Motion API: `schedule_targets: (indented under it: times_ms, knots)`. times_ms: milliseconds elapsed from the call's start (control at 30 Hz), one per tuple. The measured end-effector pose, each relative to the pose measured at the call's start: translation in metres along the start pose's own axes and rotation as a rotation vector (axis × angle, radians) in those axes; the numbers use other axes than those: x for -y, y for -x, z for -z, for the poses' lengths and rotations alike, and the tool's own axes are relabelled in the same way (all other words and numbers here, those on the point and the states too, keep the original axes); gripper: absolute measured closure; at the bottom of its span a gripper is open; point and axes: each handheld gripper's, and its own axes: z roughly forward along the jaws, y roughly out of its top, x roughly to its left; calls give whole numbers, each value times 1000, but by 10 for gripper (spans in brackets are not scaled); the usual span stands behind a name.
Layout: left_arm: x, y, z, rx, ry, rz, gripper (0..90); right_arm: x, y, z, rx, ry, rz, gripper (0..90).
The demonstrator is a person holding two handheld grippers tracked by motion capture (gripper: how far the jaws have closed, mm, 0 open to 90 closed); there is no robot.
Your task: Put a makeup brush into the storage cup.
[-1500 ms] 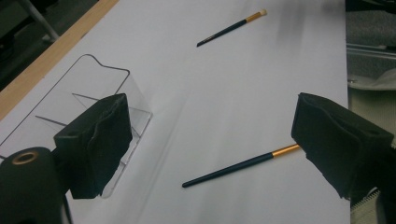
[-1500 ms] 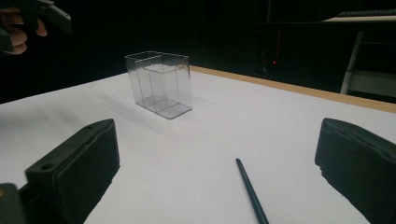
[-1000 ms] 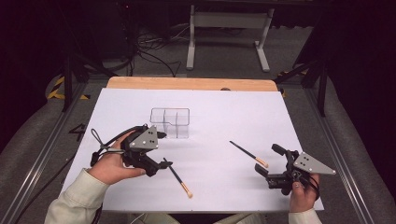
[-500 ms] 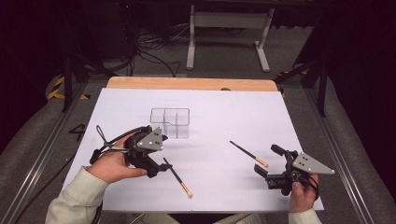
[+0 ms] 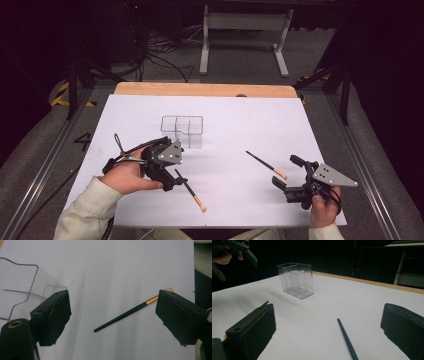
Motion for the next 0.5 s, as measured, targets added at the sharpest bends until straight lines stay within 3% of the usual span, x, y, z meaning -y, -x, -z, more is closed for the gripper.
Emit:
schedule_targets:
  times_ms: [500]
  knots:
    - [2,2,-30,43,-39,-9,128,1,1,1,6,-2,3,5]
